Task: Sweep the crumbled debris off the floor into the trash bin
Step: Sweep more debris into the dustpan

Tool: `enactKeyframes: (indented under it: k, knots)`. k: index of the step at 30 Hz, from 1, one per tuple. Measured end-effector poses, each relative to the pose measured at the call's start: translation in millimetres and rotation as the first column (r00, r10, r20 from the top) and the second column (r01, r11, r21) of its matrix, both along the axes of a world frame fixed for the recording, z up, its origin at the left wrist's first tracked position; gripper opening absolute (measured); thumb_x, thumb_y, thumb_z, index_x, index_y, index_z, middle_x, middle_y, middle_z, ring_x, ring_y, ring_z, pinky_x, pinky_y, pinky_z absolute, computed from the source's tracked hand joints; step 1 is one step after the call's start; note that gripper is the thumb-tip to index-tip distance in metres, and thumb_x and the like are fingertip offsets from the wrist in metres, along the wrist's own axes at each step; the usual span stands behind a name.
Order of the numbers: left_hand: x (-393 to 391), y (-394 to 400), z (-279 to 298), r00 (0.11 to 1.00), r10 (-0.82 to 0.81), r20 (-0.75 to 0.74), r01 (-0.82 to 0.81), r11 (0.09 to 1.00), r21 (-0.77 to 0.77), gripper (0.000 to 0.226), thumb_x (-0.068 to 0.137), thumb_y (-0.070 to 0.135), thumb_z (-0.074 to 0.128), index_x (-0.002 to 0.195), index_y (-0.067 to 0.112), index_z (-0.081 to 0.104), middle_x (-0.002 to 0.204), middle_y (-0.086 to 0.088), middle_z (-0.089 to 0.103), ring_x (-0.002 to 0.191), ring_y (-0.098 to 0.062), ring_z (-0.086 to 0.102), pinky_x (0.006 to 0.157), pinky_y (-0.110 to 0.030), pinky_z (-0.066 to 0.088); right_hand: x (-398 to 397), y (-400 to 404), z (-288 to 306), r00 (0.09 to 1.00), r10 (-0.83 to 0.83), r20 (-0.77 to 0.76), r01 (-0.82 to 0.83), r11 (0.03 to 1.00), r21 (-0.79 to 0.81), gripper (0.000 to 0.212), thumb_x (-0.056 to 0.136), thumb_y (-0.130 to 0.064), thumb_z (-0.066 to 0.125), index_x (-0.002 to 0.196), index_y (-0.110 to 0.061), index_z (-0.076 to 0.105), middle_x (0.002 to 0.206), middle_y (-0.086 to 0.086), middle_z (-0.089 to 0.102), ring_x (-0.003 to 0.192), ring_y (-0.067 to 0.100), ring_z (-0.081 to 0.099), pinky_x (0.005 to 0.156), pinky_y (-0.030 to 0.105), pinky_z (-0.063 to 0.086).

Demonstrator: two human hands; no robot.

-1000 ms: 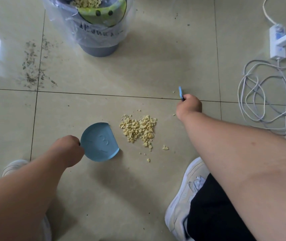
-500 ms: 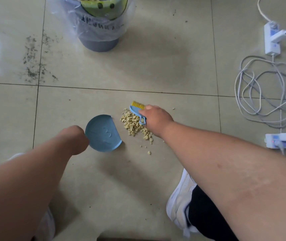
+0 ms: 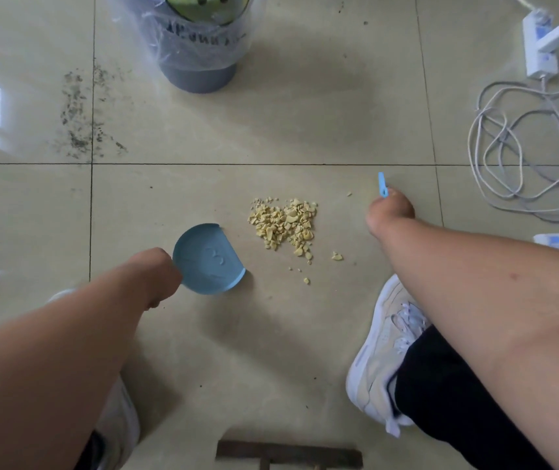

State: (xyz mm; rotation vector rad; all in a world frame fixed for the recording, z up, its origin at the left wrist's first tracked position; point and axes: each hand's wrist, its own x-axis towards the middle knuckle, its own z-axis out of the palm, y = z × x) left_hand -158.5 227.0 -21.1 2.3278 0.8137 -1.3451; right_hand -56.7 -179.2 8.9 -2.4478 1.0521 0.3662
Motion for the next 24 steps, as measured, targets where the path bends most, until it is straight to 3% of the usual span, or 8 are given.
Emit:
enactKeyframes:
  k: [2, 6, 11, 15, 18, 20, 22, 24]
  knots:
    - [2, -2, 1, 0.998, 0.069, 0.009, -0.068, 0.997, -0.031, 0.021, 0.089, 0.001, 0.049, 0.098, -0.006, 0.066, 0.077, -0.029, 0.066, 0.049, -0.035, 0.058, 0.05, -0.035, 0.05, -6, 1, -4, 0.999, 0.034, -0.041, -0.033, 0.999, 0.006, 0.034, 0.104, -0.017, 0.044, 0.134, -0.016, 0.061, 0.132, 0.013, 0.065, 0.118, 0.034, 0.062, 0.095, 0.03, 0.045]
    - [9, -12, 4, 0.991, 0.131, 0.013, -0.13, 0.988, -0.081, 0.018, 0.093, 0.002, 0.05, 0.101, -0.006, 0.065, 0.098, -0.033, 0.072, 0.055, -0.035, 0.059, 0.052, -0.035, 0.052, -14, 27, -9, 0.97, 0.238, -0.057, -0.235, 0.971, 0.043, 0.029, 0.103, -0.023, 0.046, 0.125, -0.017, 0.064, 0.119, 0.016, 0.069, 0.099, 0.034, 0.063, 0.076, 0.023, 0.037]
    - [12, -16, 8, 0.994, 0.105, 0.021, -0.102, 0.989, -0.11, 0.021, 0.09, -0.001, 0.048, 0.1, -0.008, 0.065, 0.095, -0.037, 0.073, 0.055, -0.037, 0.059, 0.053, -0.038, 0.052, -29, 85, -1, 0.849, 0.528, -0.038, -0.516, 0.842, 0.157, 0.042, 0.101, -0.024, 0.045, 0.141, -0.029, 0.053, 0.112, 0.014, 0.069, 0.09, 0.032, 0.066, 0.08, 0.035, 0.056]
    - [12, -14, 5, 0.997, 0.073, 0.035, -0.07, 0.993, -0.093, 0.017, 0.09, -0.001, 0.048, 0.094, -0.006, 0.064, 0.081, -0.032, 0.069, 0.053, -0.036, 0.057, 0.053, -0.04, 0.053, -48, 119, 0, 0.729, 0.684, -0.043, -0.665, 0.721, 0.195, 0.05, 0.096, -0.014, 0.048, 0.143, -0.029, 0.052, 0.119, 0.012, 0.068, 0.101, 0.033, 0.066, 0.083, 0.034, 0.055]
    - [10, -11, 2, 0.999, 0.036, 0.025, -0.034, 0.996, -0.079, 0.017, 0.087, -0.002, 0.048, 0.09, -0.006, 0.064, 0.067, -0.027, 0.063, 0.049, -0.034, 0.052, 0.051, -0.039, 0.049, -53, 121, 6, 0.822, 0.567, 0.048, -0.561, 0.793, 0.236, 0.046, 0.1, -0.011, 0.046, 0.144, -0.025, 0.054, 0.124, 0.007, 0.067, 0.108, 0.029, 0.064, 0.082, 0.025, 0.045]
    - [10, -10, 4, 1.0, 0.01, 0.005, -0.01, 0.997, -0.071, 0.019, 0.086, -0.003, 0.049, 0.092, -0.009, 0.066, 0.062, -0.025, 0.061, 0.048, -0.033, 0.051, 0.052, -0.039, 0.048, -50, 110, 12, 0.885, 0.451, 0.114, -0.465, 0.863, 0.197, 0.04, 0.104, -0.016, 0.045, 0.141, -0.025, 0.056, 0.12, 0.01, 0.068, 0.099, 0.029, 0.063, 0.078, 0.023, 0.041]
    - [7, -11, 10, 0.999, -0.029, 0.016, 0.03, 0.998, -0.056, 0.022, 0.088, -0.002, 0.05, 0.095, -0.011, 0.069, 0.062, -0.023, 0.063, 0.048, -0.033, 0.054, 0.055, -0.037, 0.05, -45, 91, 19, 0.915, 0.384, 0.123, -0.399, 0.906, 0.139, 0.036, 0.105, -0.02, 0.043, 0.138, -0.024, 0.057, 0.116, 0.013, 0.068, 0.093, 0.03, 0.061, 0.076, 0.026, 0.044]
    - [8, -12, 21, 0.997, -0.078, 0.015, 0.079, 0.996, -0.044, 0.017, 0.09, -0.001, 0.052, 0.091, -0.006, 0.069, 0.064, -0.02, 0.065, 0.049, -0.031, 0.058, 0.055, -0.034, 0.053, -42, 68, 23, 0.936, 0.34, 0.085, -0.347, 0.934, 0.086, 0.033, 0.105, -0.021, 0.044, 0.135, -0.022, 0.059, 0.115, 0.014, 0.068, 0.099, 0.034, 0.064, 0.082, 0.032, 0.051]
